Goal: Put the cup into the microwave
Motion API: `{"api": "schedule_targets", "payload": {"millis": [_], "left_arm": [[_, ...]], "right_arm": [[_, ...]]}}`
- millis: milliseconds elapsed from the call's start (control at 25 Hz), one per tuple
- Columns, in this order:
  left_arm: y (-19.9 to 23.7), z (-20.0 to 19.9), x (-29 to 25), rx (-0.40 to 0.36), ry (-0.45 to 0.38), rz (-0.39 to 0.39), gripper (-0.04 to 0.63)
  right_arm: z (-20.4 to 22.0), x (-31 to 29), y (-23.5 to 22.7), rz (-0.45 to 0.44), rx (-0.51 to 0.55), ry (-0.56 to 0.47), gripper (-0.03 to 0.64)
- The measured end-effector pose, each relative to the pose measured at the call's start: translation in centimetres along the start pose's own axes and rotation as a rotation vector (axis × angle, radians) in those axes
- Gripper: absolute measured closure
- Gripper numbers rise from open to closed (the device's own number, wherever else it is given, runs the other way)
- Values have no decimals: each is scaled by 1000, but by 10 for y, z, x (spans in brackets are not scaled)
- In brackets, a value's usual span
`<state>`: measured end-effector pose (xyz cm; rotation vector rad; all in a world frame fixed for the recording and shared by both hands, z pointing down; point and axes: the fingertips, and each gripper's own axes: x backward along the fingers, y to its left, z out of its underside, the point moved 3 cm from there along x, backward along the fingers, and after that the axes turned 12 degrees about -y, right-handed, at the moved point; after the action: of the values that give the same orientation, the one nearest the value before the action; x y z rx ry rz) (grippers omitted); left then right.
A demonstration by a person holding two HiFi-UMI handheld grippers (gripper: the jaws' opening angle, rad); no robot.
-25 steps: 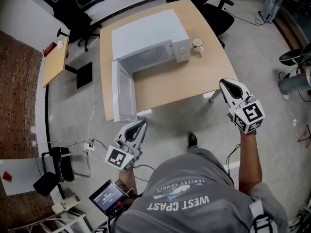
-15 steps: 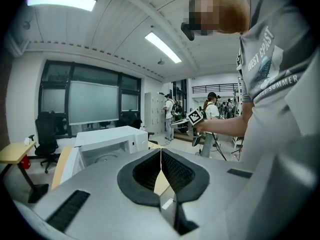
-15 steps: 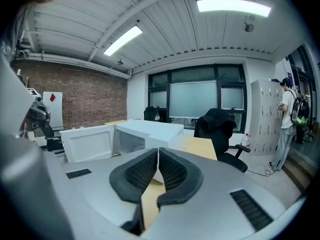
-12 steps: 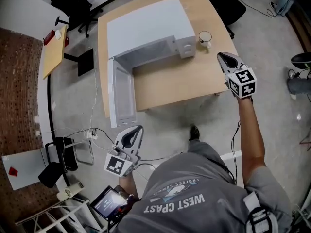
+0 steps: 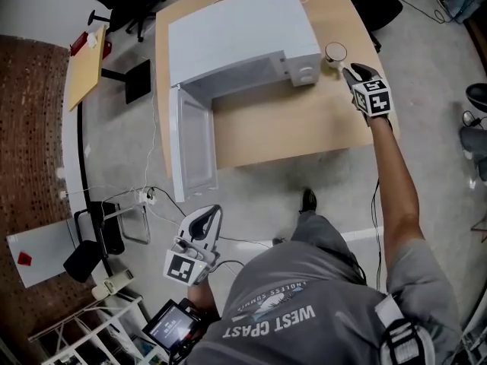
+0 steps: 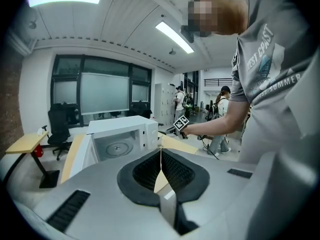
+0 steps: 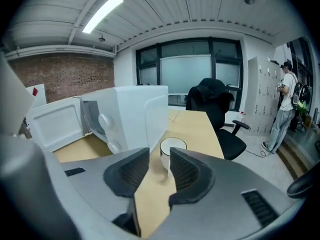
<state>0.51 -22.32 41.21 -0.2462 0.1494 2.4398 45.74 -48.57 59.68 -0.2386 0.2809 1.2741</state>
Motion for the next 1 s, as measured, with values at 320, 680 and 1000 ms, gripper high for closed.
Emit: {"api": "schedule_targets", "payload": {"millis": [320,680,1000], "left_arm": [[3,11,1,33,38,-41,574],[1,21,9,49,66,-61,574],[-8,24,18,43,75,-73,574]], "right_arm": [[67,-56,-20,29,-19,155,474],[90,-86,-31,86,59,206,488],[80,-77,-24,69,-10,173,546]]}}
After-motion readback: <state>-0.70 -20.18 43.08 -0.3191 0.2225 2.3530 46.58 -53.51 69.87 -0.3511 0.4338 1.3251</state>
